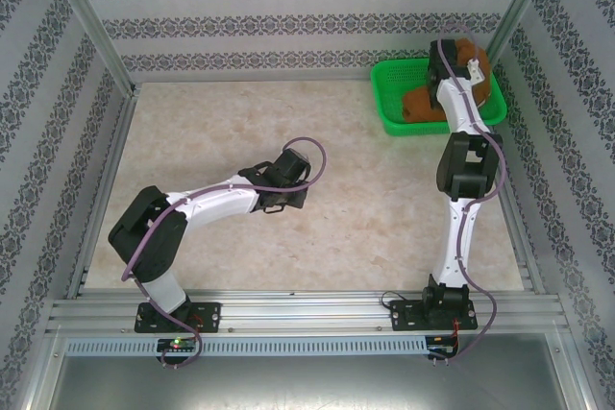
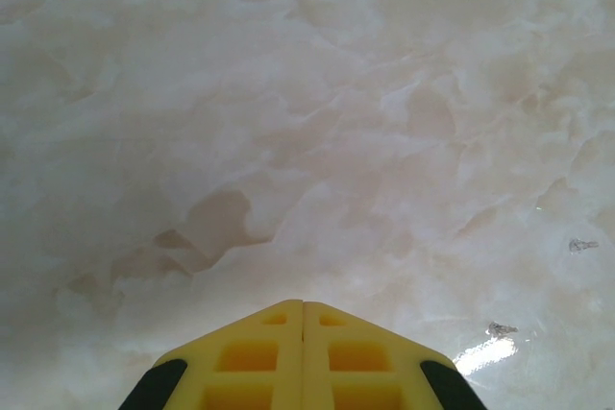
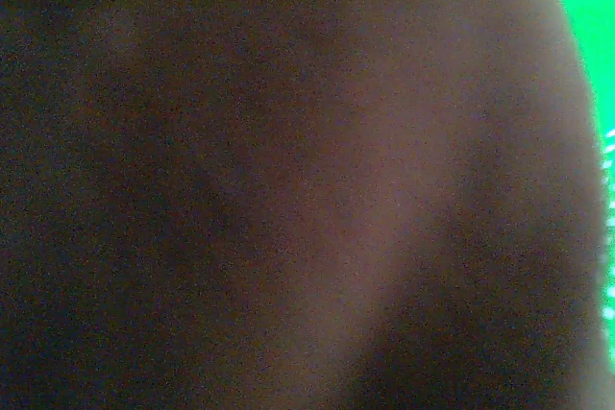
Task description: Roll up the long pants
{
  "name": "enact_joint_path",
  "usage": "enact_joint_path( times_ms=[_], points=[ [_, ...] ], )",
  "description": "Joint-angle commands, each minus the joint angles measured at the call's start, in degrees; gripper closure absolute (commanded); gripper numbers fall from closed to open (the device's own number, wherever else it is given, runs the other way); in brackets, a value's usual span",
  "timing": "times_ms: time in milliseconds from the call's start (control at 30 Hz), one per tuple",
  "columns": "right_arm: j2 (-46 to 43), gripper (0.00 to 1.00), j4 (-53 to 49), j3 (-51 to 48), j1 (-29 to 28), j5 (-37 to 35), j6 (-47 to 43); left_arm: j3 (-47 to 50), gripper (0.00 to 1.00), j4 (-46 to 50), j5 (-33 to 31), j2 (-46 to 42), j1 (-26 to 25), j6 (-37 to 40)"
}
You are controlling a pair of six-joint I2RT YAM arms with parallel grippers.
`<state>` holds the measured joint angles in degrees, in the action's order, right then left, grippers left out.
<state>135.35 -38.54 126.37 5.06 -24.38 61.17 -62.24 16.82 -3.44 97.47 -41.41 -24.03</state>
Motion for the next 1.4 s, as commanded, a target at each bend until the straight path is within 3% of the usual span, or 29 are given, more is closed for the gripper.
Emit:
enact_joint_path(
  times_ms=[0, 133, 367, 467, 667, 767, 1000, 1300, 1367],
  points=[
    [-1.76, 0.02, 3.42, -1.07, -0.73, -0.6, 0.04, 1.15, 0.96, 1.46, 0.14, -0.17, 1.24, -0.73],
    [-3.42, 0.02, 6.34, -1.56, -2.77, -6.82, -7.07, 1.47, 0.95, 0.82, 0.11, -0.45, 1.24, -1.01],
    [-8.57, 0.02, 18.11, -4.97, -8.13, -14.79, -29.74, 2.46, 0.94, -2.05, 0.82, -0.77, 1.33, -1.55],
    [-12.73, 0.02, 24.28, -10.71, -11.47, -15.81, -40.65, 2.4, 0.94, -3.07, -0.01, -0.89, 1.34, -1.12],
    [-23.21, 0.02, 32.59, -26.27, -19.18, -14.67, -57.87, 2.98, 0.84, -6.06, -4.25, -3.57, 2.14, 1.34],
    [-27.77, 0.02, 29.36, -32.51, -22.92, -13.01, -60.73, 3.9, 0.78, -7.52, -5.64, -6.03, 3.42, 2.85],
    [-39.99, 0.02, 23.57, -48.91, -31.41, -9.81, -57.88, 9.06, 0.62, -13.49, -10.62, -12.76, 9.68, 4.39],
    [-50.46, 0.02, 23.56, -67.04, -42.22, -23.43, -56.06, 21.14, 0.64, -29.44, -21.74, -19.25, 14.05, 12.74],
    [-52.48, 0.02, 24.35, -71.39, -42.93, -24.44, -54.01, 23.63, 0.64, -33.91, -21.01, -19.94, 15.62, 15.16]
  ],
)
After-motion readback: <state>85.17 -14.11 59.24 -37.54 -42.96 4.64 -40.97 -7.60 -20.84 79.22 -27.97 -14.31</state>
